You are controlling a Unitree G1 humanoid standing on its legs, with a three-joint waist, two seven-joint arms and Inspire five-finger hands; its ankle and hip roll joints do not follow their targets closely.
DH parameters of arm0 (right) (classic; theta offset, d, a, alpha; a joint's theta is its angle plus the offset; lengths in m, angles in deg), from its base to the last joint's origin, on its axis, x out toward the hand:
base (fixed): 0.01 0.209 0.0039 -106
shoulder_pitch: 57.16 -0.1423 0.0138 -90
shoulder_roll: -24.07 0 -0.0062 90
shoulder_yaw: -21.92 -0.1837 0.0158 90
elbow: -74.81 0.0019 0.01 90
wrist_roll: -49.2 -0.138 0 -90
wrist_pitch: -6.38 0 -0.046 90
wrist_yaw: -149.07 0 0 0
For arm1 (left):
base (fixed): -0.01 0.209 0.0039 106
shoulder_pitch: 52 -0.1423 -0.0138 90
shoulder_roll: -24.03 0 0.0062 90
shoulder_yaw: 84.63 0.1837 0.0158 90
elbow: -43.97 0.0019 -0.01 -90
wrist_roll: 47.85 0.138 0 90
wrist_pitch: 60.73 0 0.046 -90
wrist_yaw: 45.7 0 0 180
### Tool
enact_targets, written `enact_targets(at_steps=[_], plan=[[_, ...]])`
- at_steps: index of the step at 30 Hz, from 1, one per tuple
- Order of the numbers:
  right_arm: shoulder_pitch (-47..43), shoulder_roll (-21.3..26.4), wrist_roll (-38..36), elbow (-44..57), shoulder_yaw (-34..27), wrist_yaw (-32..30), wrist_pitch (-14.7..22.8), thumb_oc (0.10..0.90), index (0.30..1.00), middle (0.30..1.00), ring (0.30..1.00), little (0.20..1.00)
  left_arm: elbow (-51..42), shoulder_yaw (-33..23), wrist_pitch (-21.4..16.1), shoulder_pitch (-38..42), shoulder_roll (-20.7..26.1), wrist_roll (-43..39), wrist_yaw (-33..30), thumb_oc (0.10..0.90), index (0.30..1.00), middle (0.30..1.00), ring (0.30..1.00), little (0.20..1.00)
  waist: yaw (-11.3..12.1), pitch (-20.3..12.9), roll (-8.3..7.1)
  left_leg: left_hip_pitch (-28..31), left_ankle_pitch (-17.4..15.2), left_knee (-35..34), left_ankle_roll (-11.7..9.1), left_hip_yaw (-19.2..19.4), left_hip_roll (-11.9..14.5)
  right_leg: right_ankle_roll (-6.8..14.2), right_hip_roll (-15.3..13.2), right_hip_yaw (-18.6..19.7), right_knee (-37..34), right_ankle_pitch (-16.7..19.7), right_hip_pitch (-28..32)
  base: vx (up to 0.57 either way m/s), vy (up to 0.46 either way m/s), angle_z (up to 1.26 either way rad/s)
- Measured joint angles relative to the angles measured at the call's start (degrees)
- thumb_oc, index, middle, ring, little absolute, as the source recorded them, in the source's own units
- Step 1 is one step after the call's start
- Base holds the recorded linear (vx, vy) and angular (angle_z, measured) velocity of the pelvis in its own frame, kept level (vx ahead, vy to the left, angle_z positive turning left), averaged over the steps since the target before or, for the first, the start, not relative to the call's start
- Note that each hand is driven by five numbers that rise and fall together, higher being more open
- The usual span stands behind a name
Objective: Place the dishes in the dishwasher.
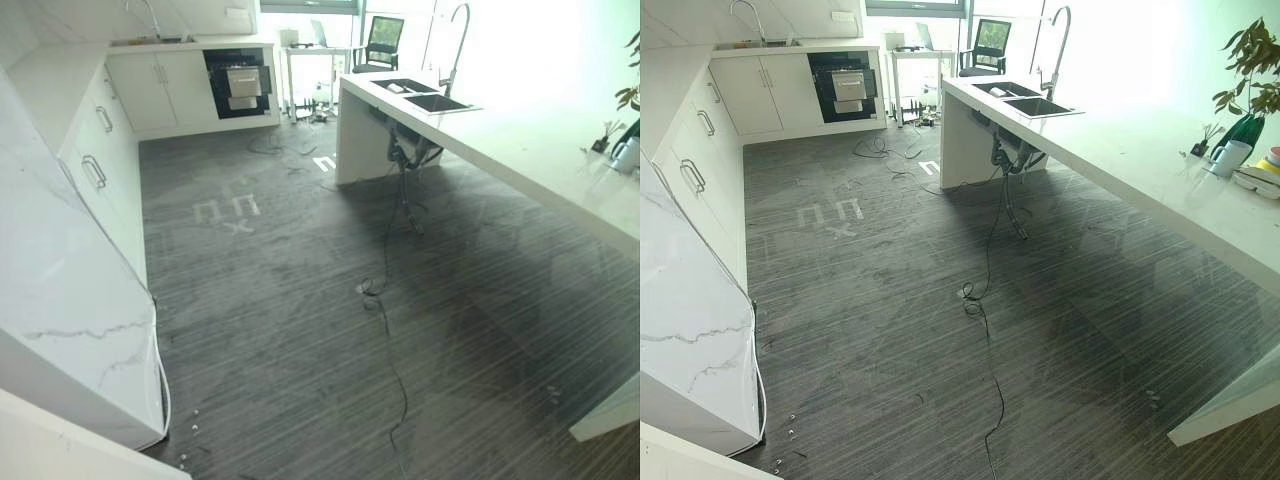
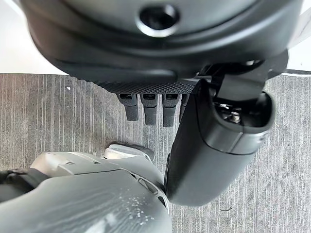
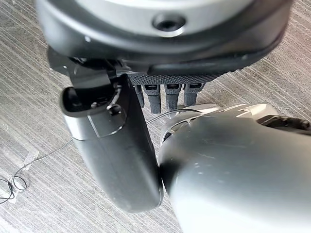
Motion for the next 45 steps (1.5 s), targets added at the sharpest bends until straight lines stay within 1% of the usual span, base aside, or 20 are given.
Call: enact_targets(at_steps=[15,17,18,19,22,23,24,25,27,28,29,30,33,34,38,40,41,42,43,45], plan=[[-0.1,-0.1,-0.2,0.0,0.0,0.0,0.1,0.8,0.9,0.9,0.9,0.9,0.0,0.0,0.0,0.0,0.1,0.0,0.0,0.8,0.9,0.9,0.9,0.9,0.0,0.1,-0.07,0.0,-0.1,0.0,0.0,0.0,0.0,0.0,0.0,0.0,0.0,0.0,0.0,0.0,0.0,0.0],[0.3,-0.2,-4.1,0.1,-0.1,-0.7,2.5,0.8,0.9,0.9,0.9,0.9,0.0,-0.1,-0.4,0.0,0.0,-2.5,0.0,0.8,0.9,0.9,0.9,0.9,-0.1,0.1,0.07,0.0,-0.1,0.0,0.1,0.0,0.0,0.0,0.0,0.0,0.0,-0.1,0.0,0.02,-0.051,0.0],[0.9,-0.3,-4.6,1.0,0.0,-0.8,4.0,0.8,0.9,0.9,0.9,0.9,-0.4,-0.1,-1.9,0.0,-0.6,-5.3,0.1,0.8,0.9,0.9,0.9,0.9,-0.1,0.2,0.12,0.0,-0.1,0.0,0.1,0.0,0.0,0.0,0.0,0.0,0.0,-0.1,0.0,0.01,-0.055,0.0],[0.9,-0.3,-4.6,1.1,0.0,-0.8,4.0,0.8,0.9,0.9,0.9,0.9,-0.5,-0.1,-1.9,0.0,-0.6,-5.4,0.1,0.8,0.9,0.9,0.9,0.9,-0.1,0.3,0.12,0.0,-0.1,0.0,0.1,0.0,0.0,0.0,0.0,0.0,0.0,-0.1,0.0,0.0,-0.039,0.0],[1.7,-0.4,-7.2,7.8,0.0,-2.6,7.4,0.8,0.9,0.9,0.9,0.9,-7.4,-0.1,-5.7,-0.6,-2.6,-9.6,0.0,0.8,0.9,0.9,0.9,0.9,-0.1,2.1,0.07,0.0,0.0,0.2,0.1,-0.1,0.0,0.0,0.0,0.0,0.3,0.0,-0.1,-0.01,-0.059,0.01],[2.2,-0.4,-8.7,11.9,0.1,-4.2,7.5,0.8,0.9,0.9,0.9,0.9,-11.1,-0.5,-6.6,-1.4,-3.1,-12.4,-0.3,0.8,0.9,0.9,0.9,0.9,-0.2,2.4,-0.05,-0.1,0.1,0.2,0.1,-0.2,0.0,0.0,0.0,0.0,0.5,-0.1,-0.1,-0.03,-0.083,0.01],[3.1,-0.4,-9.4,17.1,0.0,-5.2,8.6,0.8,0.9,0.9,0.9,0.9,-15.5,-0.8,-7.5,-2.1,-3.6,-14.3,-0.3,0.8,0.9,0.9,0.9,0.9,-0.2,2.9,-0.03,-0.1,0.1,0.2,0.1,-0.3,0.0,0.0,0.0,0.0,0.5,-0.1,-0.1,-0.04,-0.095,0.05],[4.8,-0.3,-9.5,29.8,0.0,-8.3,10.1,0.8,0.9,0.9,0.9,0.9,-26.1,-1.0,-10.6,-4.1,-4.7,-15.4,-0.7,0.8,0.9,0.9,0.9,0.9,-0.3,4.1,-0.02,-0.2,1.1,-0.1,0.0,-0.5,0.0,0.0,0.0,-0.2,0.6,0.0,-0.3,-0.06,-0.128,0.07],[6.2,0.3,-9.3,43.2,0.6,-10.7,11.2,0.8,0.9,0.9,0.9,0.9,-35.2,-0.5,-13.0,-5.8,-4.6,-14.9,-1.4,0.8,0.9,0.9,0.9,0.9,-0.3,4.3,0.1,-0.5,1.5,-0.3,-0.3,-1.1,0.2,-0.2,0.3,-0.8,0.5,-0.1,-0.5,-0.02,-0.142,0.13],[7.0,0.5,-9.0,46.5,0.6,-11.5,11.1,0.8,0.9,0.9,0.9,0.9,-37.2,-0.3,-13.3,-6.3,-4.5,-14.4,-1.8,0.8,0.9,0.9,0.9,0.9,-0.4,4.4,0.18,-0.6,1.5,-0.3,-0.3,-1.2,0.2,-0.3,0.3,-0.9,0.5,-0.1,-0.5,0.01,-0.106,0.14],[10.9,0.5,-8.3,57.9,0.0,-12.2,13.0,0.8,0.9,0.9,0.9,0.9,-45.2,-0.5,-16.0,-10.1,-4.3,-12.3,-1.8,0.8,0.9,0.9,0.9,0.9,-0.8,4.5,0.43,-1.1,1.6,-0.4,-0.5,-1.5,0.3,-0.4,0.5,-1.3,0.2,-0.2,-0.9,0.03,-0.098,0.05],[10.6,0.4,-8.2,60.5,-0.4,-11.2,16.5,0.8,0.9,0.9,0.9,0.9,-47.2,-2.1,-18.9,-11.9,-4.2,-11.0,-1.6,0.8,0.9,0.9,0.9,0.9,-1.5,4.7,0.6,-1.1,1.7,-0.3,-0.6,-1.4,0.6,-0.8,0.7,-1.3,0.2,-0.1,-0.9,0.05,-0.127,0.01],[10.0,0.3,-6.5,59.6,-2.7,-10.3,19.4,0.8,0.9,0.9,0.9,0.9,-44.8,-4.6,-21.1,-11.7,-4.1,-10.6,-1.9,0.8,0.9,0.9,0.9,0.9,-1.6,4.7,0.52,-1.1,1.5,-0.4,-1.4,-1.4,1.0,-1.1,1.2,-1.2,0.5,-0.7,-0.8,0.06,-0.157,-0.03],[10.8,0.3,-6.5,57.2,-3.1,-8.6,22.1,0.8,0.9,0.9,0.9,0.9,-44.2,-4.9,-22.8,-13.0,-4.2,-10.8,-2.0,0.8,0.9,0.9,0.9,0.9,-1.8,4.9,0.32,-1.1,1.7,-0.8,-1.7,-1.3,1.3,-1.4,1.4,-1.2,0.2,-0.8,-1.0,0.08,-0.17,-0.04],[11.0,0.4,-6.5,55.3,-2.8,-7.2,22.1,0.8,0.9,0.9,0.9,0.9,-44.9,-3.6,-24.4,-13.8,-4.4,-10.6,-2.5,0.8,0.9,0.9,0.9,0.9,-1.6,5.5,-0.13,0.7,3.1,-3.1,-2.6,-0.7,1.3,-1.7,2.1,-0.5,0.1,-1.0,-0.7,0.12,-0.175,-0.09],[10.9,0.8,-6.1,55.6,-1.7,-6.1,22.3,0.8,0.9,0.9,0.9,0.9,-46.5,-3.3,-25.1,-14.3,-3.3,-10.6,-2.5,0.8,0.9,0.9,0.9,0.9,-1.1,6.8,-1.53,3.1,5.8,-5.5,-4.9,1.1,0.8,-2.4,2.2,0.3,0.5,-1.4,0.1,0.13,-0.162,-0.15],[10.7,0.9,-6.0,56.4,-1.1,-5.4,22.7,0.8,0.9,0.9,0.9,0.9,-48.6,-3.2,-25.3,-14.5,-1.8,-10.5,-2.3,0.8,0.9,0.9,0.9,0.9,-0.8,8.7,-3.39,2.8,7.7,-3.4,-6.9,2.2,0.4,-2.9,1.0,0.7,1.3,-2.3,-0.2,0.17,0.001,-0.02],[10.7,0.9,-6.0,56.3,-1.2,-4.7,23.8,0.8,0.9,0.9,0.9,0.9,-48.9,-3.4,-25.9,-13.8,-1.3,-10.1,-2.1,0.8,0.9,0.9,0.9,0.9,-0.1,10.4,-3.87,0.1,9.0,1.9,-7.5,1.7,1.1,-3.3,0.8,1.0,1.1,-3.2,0.5,0.21,0.099,0.06],[10.7,1.1,-5.9,56.2,-1.7,-4.7,24.5,0.8,0.9,0.9,0.9,0.9,-49.0,-3.4,-26.8,-13.4,-1.9,-9.9,-1.7,0.8,0.9,0.9,0.9,0.9,0.2,11.5,-3.54,-3.6,8.1,6.4,-7.9,1.5,2.5,-3.0,1.5,1.2,0.6,-2.8,1.0,0.32,0.225,0.1],[10.2,1.6,-4.8,56.2,-2.7,-4.7,24.7,0.8,0.9,0.9,0.9,0.9,-49.2,-2.5,-27.5,-14.0,-2.9,-7.8,-1.3,0.8,0.9,0.9,0.9,0.9,0.1,12.9,-1.08,-7.2,7.5,1.3,-7.6,2.0,4.8,-2.7,3.9,1.5,0.1,-2.8,1.1,0.3,0.228,0.08]])
